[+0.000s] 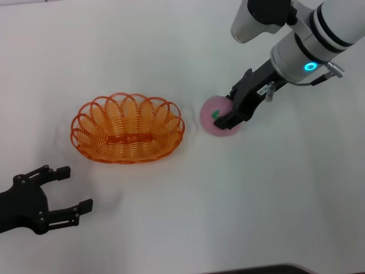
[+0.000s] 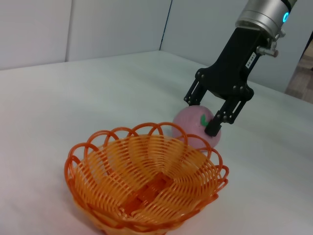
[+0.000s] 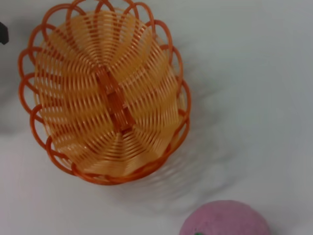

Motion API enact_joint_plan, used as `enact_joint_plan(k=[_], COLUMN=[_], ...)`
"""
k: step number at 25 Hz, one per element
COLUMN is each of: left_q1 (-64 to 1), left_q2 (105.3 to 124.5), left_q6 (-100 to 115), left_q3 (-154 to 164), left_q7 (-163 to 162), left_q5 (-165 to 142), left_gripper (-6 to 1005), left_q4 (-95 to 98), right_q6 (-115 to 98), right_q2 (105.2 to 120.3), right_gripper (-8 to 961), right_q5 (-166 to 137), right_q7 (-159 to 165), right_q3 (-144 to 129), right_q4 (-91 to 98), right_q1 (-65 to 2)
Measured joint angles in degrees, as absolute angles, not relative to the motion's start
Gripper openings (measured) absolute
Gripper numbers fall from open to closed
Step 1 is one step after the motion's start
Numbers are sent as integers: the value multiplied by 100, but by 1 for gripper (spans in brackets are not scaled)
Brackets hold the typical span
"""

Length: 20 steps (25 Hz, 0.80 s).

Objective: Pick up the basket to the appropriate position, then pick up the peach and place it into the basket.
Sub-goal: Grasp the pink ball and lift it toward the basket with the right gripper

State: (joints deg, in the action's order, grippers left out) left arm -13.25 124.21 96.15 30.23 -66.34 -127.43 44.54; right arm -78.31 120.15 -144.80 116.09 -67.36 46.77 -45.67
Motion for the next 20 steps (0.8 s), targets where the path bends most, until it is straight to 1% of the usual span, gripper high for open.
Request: enact_joint_plan(k=[2, 8, 13, 20], left_q1=[-1326, -1341, -1344, -1360], left_q2=[12420, 12419, 12419, 12418], left_q6=[9615, 9616, 9633, 9630], left_q3=[3023, 3023, 3023, 3023], left_q7=[-6635, -6636, -6644, -6693], left_q5=[-12750, -12753, -12750, -12742], left_gripper=[920, 920, 920, 921], left_q4=[4452, 4448, 4447, 4446], right_q6=[-7831, -7829, -7846, -7846], right_q2=[12014, 12011, 12005, 12006], right_gripper=[731, 490, 363, 307], right_q5=[-14477, -14466, -14466, -14466], right_q7=[11613, 11616, 11618, 11618], right_q3=[-6754, -6753, -6753, -6759], right_q4=[4676, 4676, 4678, 4685], right_q1=[-4563, -4551, -4552, -4550])
